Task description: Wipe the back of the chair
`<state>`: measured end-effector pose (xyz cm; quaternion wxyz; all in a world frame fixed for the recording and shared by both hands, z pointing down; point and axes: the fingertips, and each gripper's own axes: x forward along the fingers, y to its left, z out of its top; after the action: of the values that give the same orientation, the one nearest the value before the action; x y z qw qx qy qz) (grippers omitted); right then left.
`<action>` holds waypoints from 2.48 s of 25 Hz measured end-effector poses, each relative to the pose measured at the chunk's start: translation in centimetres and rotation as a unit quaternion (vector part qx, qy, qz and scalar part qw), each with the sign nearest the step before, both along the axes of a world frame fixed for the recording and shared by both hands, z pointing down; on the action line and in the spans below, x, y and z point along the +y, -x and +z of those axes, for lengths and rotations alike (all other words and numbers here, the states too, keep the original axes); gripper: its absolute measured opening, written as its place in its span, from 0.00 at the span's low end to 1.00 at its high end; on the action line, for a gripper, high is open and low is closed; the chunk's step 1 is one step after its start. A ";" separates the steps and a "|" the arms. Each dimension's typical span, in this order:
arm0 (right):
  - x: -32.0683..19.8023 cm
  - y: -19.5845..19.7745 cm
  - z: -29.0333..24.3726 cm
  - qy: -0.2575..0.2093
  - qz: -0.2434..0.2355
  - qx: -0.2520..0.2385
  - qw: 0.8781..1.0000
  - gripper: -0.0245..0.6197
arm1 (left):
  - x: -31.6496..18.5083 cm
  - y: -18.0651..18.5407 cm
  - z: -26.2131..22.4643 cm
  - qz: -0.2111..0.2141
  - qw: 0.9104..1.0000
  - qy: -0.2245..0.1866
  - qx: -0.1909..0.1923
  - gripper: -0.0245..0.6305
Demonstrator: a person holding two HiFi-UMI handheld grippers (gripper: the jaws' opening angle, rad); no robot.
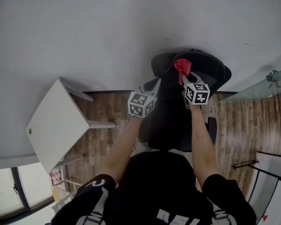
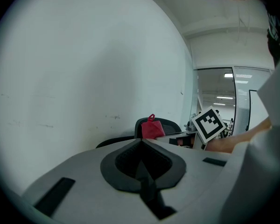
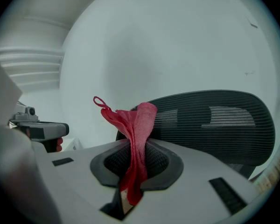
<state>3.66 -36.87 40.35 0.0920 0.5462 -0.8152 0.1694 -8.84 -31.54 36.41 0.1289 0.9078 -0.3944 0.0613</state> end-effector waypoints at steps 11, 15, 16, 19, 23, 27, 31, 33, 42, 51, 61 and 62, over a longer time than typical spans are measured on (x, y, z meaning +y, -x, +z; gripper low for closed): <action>0.9 -7.4 0.1 0.003 0.032 -0.006 0.999 0.15 | 0.9 -6.0 -1.0 0.016 1.000 -0.009 -0.003 0.07; 1.5 -10.5 0.0 0.004 0.046 -0.009 0.999 0.15 | 1.6 -8.3 -1.2 0.022 1.000 -0.012 -0.006 0.07; 1.7 -11.2 -0.1 0.003 0.049 -0.009 0.999 0.15 | 1.7 -8.8 -1.2 0.022 1.000 -0.012 -0.006 0.07; 2.3 -13.3 -0.3 0.001 0.058 -0.008 0.998 0.15 | 2.1 -10.3 -1.3 0.022 1.000 -0.012 -0.006 0.07; 3.4 -15.6 -0.5 0.000 0.068 -0.006 0.998 0.15 | 2.9 -12.0 -1.4 0.026 1.000 -0.013 -0.005 0.07; 4.8 -18.2 -0.6 -0.001 0.082 -0.004 0.997 0.15 | 4.1 -13.8 -1.4 0.034 0.999 -0.015 -0.005 0.07; 6.1 -20.0 -0.6 -0.001 0.088 -0.003 0.996 0.15 | 5.2 -15.2 -1.3 0.040 0.999 -0.015 -0.004 0.07; 6.8 -20.5 -0.7 0.000 0.089 -0.004 0.996 0.15 | 5.7 -15.7 -1.3 0.043 0.999 -0.015 -0.005 0.07; 8.7 -18.3 -0.4 0.001 0.047 0.000 0.999 0.15 | 7.2 -14.9 -0.8 0.029 0.999 -0.011 -0.018 0.07; 9.1 -10.9 1.1 0.005 -0.030 0.006 1.000 0.15 | 7.1 -9.0 0.6 -0.018 1.000 -0.002 -0.025 0.07; 7.9 -1.1 5.2 0.007 -0.109 0.011 0.994 0.15 | 5.4 -1.2 5.5 -0.080 0.995 -0.005 -0.052 0.07; 7.7 -0.3 5.7 0.006 -0.116 0.010 0.993 0.15 | 5.1 -0.6 6.3 -0.086 0.995 -0.002 -0.052 0.07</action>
<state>3.94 -29.15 46.06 0.1224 0.4492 -0.8711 0.1565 -8.24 -26.39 42.75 0.1110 0.8664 -0.4772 0.0966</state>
